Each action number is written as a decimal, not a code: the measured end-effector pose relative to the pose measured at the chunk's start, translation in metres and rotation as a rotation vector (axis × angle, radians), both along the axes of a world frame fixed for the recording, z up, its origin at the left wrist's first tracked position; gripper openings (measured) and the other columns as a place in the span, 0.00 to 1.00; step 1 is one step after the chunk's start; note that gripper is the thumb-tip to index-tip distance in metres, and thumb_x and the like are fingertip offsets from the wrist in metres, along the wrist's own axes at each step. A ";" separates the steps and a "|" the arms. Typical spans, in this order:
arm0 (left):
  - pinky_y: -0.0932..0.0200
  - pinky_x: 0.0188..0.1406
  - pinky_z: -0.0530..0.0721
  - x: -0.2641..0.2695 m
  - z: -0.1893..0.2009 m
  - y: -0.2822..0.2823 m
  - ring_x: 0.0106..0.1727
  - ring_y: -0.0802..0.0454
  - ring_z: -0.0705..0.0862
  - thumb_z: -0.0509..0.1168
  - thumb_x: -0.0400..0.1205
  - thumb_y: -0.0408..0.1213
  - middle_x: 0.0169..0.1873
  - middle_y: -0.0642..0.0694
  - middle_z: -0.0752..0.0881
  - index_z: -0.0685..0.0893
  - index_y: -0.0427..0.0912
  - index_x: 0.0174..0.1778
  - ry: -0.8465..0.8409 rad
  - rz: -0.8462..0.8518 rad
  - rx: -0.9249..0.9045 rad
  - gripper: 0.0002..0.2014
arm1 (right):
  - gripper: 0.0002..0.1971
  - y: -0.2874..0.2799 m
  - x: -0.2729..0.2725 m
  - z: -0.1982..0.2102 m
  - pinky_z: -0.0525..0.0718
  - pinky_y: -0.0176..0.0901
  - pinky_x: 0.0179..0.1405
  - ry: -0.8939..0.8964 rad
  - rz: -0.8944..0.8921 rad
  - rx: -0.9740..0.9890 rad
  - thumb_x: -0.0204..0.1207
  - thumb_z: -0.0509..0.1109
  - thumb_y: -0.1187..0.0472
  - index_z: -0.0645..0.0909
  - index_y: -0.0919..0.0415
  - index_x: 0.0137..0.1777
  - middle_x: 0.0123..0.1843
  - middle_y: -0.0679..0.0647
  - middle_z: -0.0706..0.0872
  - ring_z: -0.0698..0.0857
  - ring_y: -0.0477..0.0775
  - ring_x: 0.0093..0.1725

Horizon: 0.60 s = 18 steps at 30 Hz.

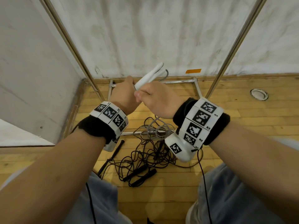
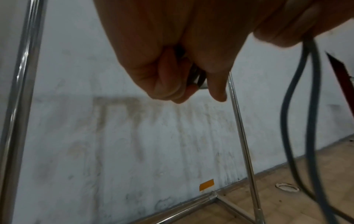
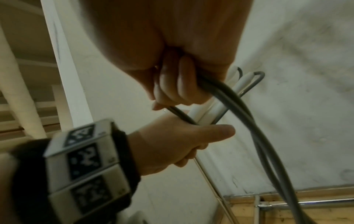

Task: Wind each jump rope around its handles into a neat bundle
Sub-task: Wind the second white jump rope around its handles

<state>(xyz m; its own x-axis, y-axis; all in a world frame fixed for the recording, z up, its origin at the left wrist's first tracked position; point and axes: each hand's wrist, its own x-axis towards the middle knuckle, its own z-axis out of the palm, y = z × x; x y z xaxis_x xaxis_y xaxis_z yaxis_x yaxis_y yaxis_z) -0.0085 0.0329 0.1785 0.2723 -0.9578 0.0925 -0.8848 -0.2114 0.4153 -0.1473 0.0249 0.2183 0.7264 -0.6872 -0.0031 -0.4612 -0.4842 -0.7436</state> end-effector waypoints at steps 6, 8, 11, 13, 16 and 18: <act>0.55 0.33 0.67 0.008 -0.008 -0.005 0.36 0.46 0.73 0.64 0.79 0.35 0.37 0.47 0.75 0.70 0.40 0.53 -0.025 0.045 0.005 0.11 | 0.18 0.003 -0.007 0.003 0.65 0.33 0.23 -0.021 -0.002 -0.028 0.84 0.58 0.57 0.81 0.65 0.36 0.21 0.45 0.69 0.69 0.42 0.19; 0.55 0.28 0.67 0.013 -0.010 -0.005 0.38 0.45 0.75 0.64 0.80 0.38 0.39 0.46 0.76 0.72 0.38 0.57 -0.058 0.070 0.037 0.13 | 0.20 0.000 -0.012 0.005 0.64 0.34 0.21 0.014 0.007 -0.052 0.84 0.59 0.55 0.77 0.65 0.32 0.20 0.46 0.66 0.65 0.45 0.18; 0.58 0.22 0.64 0.021 -0.013 -0.003 0.37 0.45 0.76 0.64 0.80 0.40 0.41 0.46 0.77 0.71 0.38 0.64 -0.112 0.080 0.111 0.18 | 0.20 -0.011 -0.021 0.009 0.62 0.35 0.21 0.038 -0.020 -0.091 0.83 0.60 0.54 0.72 0.61 0.29 0.23 0.48 0.65 0.63 0.45 0.20; 0.58 0.23 0.66 0.018 -0.015 0.000 0.34 0.47 0.77 0.63 0.79 0.39 0.41 0.46 0.80 0.72 0.41 0.61 -0.155 0.048 0.193 0.16 | 0.17 -0.022 -0.026 0.011 0.65 0.30 0.21 0.003 -0.090 -0.119 0.83 0.60 0.55 0.79 0.64 0.36 0.24 0.47 0.68 0.67 0.41 0.20; 0.58 0.22 0.66 0.007 -0.016 0.003 0.30 0.52 0.75 0.64 0.78 0.39 0.35 0.47 0.79 0.70 0.45 0.47 -0.188 -0.046 0.271 0.08 | 0.16 -0.035 -0.029 0.011 0.67 0.28 0.25 -0.019 -0.198 -0.231 0.83 0.60 0.55 0.82 0.66 0.43 0.28 0.47 0.71 0.70 0.42 0.26; 0.58 0.23 0.67 -0.001 -0.015 0.007 0.31 0.52 0.75 0.65 0.77 0.40 0.33 0.49 0.77 0.70 0.47 0.47 -0.198 -0.122 0.283 0.09 | 0.19 -0.044 -0.031 0.008 0.66 0.34 0.28 -0.012 -0.262 -0.305 0.83 0.60 0.53 0.82 0.68 0.42 0.30 0.51 0.75 0.72 0.47 0.29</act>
